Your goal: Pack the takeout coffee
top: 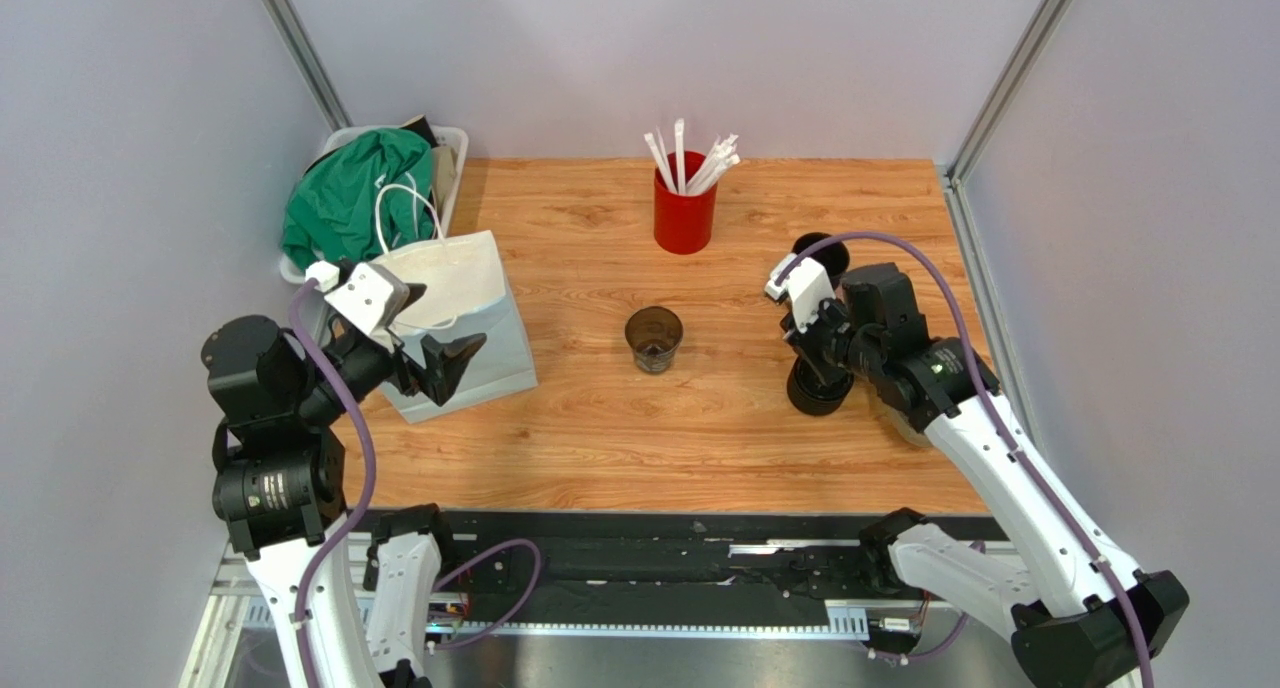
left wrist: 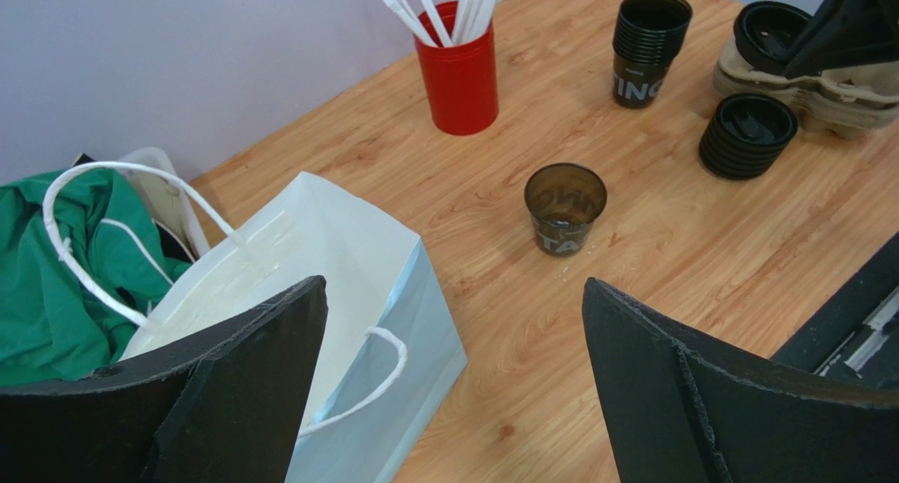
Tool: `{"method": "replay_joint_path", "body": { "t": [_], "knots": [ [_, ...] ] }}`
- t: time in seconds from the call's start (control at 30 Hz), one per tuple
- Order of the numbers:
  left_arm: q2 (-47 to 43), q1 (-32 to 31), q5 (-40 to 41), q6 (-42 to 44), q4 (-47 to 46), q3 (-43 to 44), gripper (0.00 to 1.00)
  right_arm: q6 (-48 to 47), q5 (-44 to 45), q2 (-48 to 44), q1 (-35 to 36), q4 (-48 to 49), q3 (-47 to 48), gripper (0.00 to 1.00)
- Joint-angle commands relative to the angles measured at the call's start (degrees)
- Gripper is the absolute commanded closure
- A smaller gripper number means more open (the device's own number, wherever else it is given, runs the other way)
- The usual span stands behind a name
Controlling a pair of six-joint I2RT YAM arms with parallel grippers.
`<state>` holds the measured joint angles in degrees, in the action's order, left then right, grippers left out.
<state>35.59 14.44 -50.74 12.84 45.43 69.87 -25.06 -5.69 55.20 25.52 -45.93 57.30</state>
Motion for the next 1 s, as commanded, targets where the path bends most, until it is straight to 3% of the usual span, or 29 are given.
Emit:
{"method": "replay_joint_path", "body": {
  "t": [0.0,0.27,0.5,0.77,0.97],
  "knots": [
    [2.11,-3.09,0.02,4.29,1.68,3.34,0.01,2.29,-7.38,-0.71,-0.12,-2.14,5.19,0.88],
    [6.59,-14.26,13.09,7.37,3.61,6.6,0.01,3.44,-15.92,3.51,-0.03,-6.01,14.85,0.88],
    [14.14,-31.02,27.97,10.18,3.09,7.04,0.01,2.56,-22.33,7.28,-0.03,-8.56,19.69,0.88],
    [21.97,-43.87,45.71,21.69,1.6,8.88,0.01,2.29,-31.74,11.33,-0.03,-9.79,21.71,0.88],
    [22.41,-49.94,48.28,26.44,-4.11,5.9,0.01,0.8,-40.44,18.09,0.06,-13.56,25.93,0.89]
  ]
}}
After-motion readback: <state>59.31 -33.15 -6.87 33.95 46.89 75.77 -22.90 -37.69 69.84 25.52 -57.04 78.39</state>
